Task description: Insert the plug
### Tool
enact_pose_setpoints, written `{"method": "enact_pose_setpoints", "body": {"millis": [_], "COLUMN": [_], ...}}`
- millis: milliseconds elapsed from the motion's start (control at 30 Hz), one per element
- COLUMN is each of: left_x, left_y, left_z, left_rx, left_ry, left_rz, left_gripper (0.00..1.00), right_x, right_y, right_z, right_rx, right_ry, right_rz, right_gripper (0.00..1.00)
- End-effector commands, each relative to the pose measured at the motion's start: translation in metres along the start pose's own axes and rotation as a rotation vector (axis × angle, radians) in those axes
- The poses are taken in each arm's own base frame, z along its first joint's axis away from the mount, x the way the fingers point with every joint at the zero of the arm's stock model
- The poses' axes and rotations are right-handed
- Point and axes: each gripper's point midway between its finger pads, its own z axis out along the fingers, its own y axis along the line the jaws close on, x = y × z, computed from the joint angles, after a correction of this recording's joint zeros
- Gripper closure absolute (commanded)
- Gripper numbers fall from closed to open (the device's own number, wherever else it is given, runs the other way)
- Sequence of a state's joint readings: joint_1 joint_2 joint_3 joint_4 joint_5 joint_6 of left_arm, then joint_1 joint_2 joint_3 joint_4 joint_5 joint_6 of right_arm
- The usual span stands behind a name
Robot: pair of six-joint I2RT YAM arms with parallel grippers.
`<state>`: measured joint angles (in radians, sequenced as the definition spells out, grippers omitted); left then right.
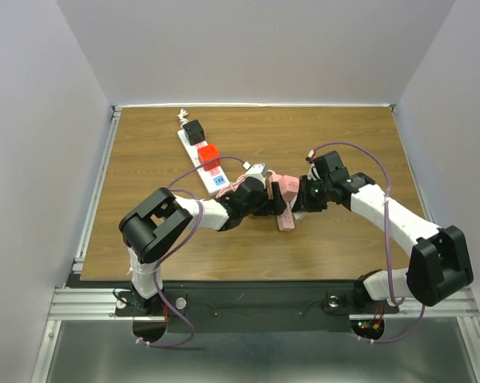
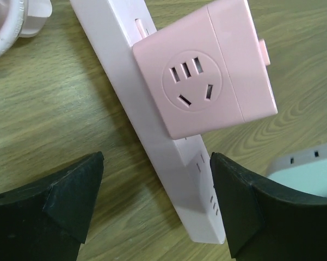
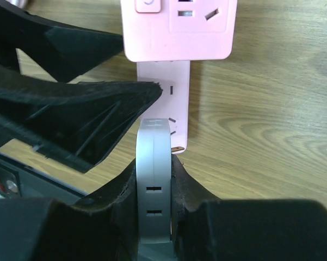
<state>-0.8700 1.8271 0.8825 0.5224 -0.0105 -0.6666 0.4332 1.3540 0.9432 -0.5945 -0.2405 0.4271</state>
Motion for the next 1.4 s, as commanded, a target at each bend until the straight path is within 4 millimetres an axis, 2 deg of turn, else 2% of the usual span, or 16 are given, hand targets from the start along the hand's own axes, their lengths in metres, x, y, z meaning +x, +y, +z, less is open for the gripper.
{"method": "enact_pose_setpoints", "body": {"millis": [0, 100, 200, 233, 267, 333, 400, 433, 467, 567, 600, 667, 767, 967, 1067, 1367], "left_x": [-0.003, -0.001, -0.009, -0.001, -0.013, -0.017, -0.028, -0.025, -0.034, -0.041, -0.050, -0.058, -0.068, -0.075, -0.074, -0.082], "left_y": [0.000, 0.008, 0.006, 0.012, 0.003, -0.003, -0.020, -0.044, -0.055, -0.090, -0.100, -0.116, -0.120, -0.135, -0.141, -0.160], "left_z": [0.001, -0.014, -0.036, -0.043, -0.056, -0.072, -0.098, -0.112, -0.129, -0.161, -0.174, -0.188, -0.196, -0.215, -0.218, -0.238], "left_rx": [-0.030, -0.065, -0.040, -0.041, -0.005, 0.043, 0.157, 0.290, 0.357, 0.547, 0.593, 0.668, 0.705, 0.832, 0.870, 0.998], "left_ry": [0.005, -0.008, -0.056, -0.048, -0.085, -0.112, -0.175, -0.164, -0.202, -0.227, -0.256, -0.264, -0.275, -0.283, -0.271, -0.304], "left_rz": [-0.003, 0.002, 0.023, 0.040, 0.043, 0.072, 0.146, 0.188, 0.237, 0.292, 0.302, 0.324, 0.333, 0.344, 0.343, 0.324], "left_gripper": [0.13, 0.12, 0.09, 0.09, 0.08, 0.08, 0.08, 0.07, 0.06, 0.05, 0.04, 0.03, 0.02, 0.02, 0.02, 0.04], "right_x": [-0.021, -0.032, -0.042, -0.043, -0.045, -0.050, -0.058, -0.058, -0.063, -0.058, -0.060, -0.056, -0.051, -0.032, -0.023, -0.012], "right_y": [0.013, 0.020, 0.036, 0.045, 0.050, 0.065, 0.090, 0.101, 0.112, 0.133, 0.138, 0.147, 0.157, 0.166, 0.168, 0.165], "right_z": [-0.014, -0.027, -0.039, -0.043, -0.046, -0.055, -0.072, -0.079, -0.089, -0.102, -0.107, -0.117, -0.130, -0.147, -0.154, -0.153], "right_rx": [-0.038, -0.052, -0.111, -0.151, -0.172, -0.231, -0.335, -0.393, -0.433, -0.550, -0.579, -0.639, -0.708, -0.822, -0.862, -0.891], "right_ry": [-0.102, -0.153, -0.177, -0.171, -0.171, -0.171, -0.168, -0.152, -0.162, -0.111, -0.112, -0.093, -0.074, -0.016, 0.009, 0.046], "right_rz": [0.002, 0.001, -0.016, -0.024, -0.026, -0.036, -0.065, -0.080, -0.100, -0.142, -0.164, -0.192, -0.224, -0.270, -0.283, -0.285], "right_gripper": [1.00, 0.99, 0.99, 0.99, 0.99, 1.00, 0.99, 1.00, 0.99, 1.00, 0.99, 1.00, 1.00, 0.99, 1.00, 1.00]}}
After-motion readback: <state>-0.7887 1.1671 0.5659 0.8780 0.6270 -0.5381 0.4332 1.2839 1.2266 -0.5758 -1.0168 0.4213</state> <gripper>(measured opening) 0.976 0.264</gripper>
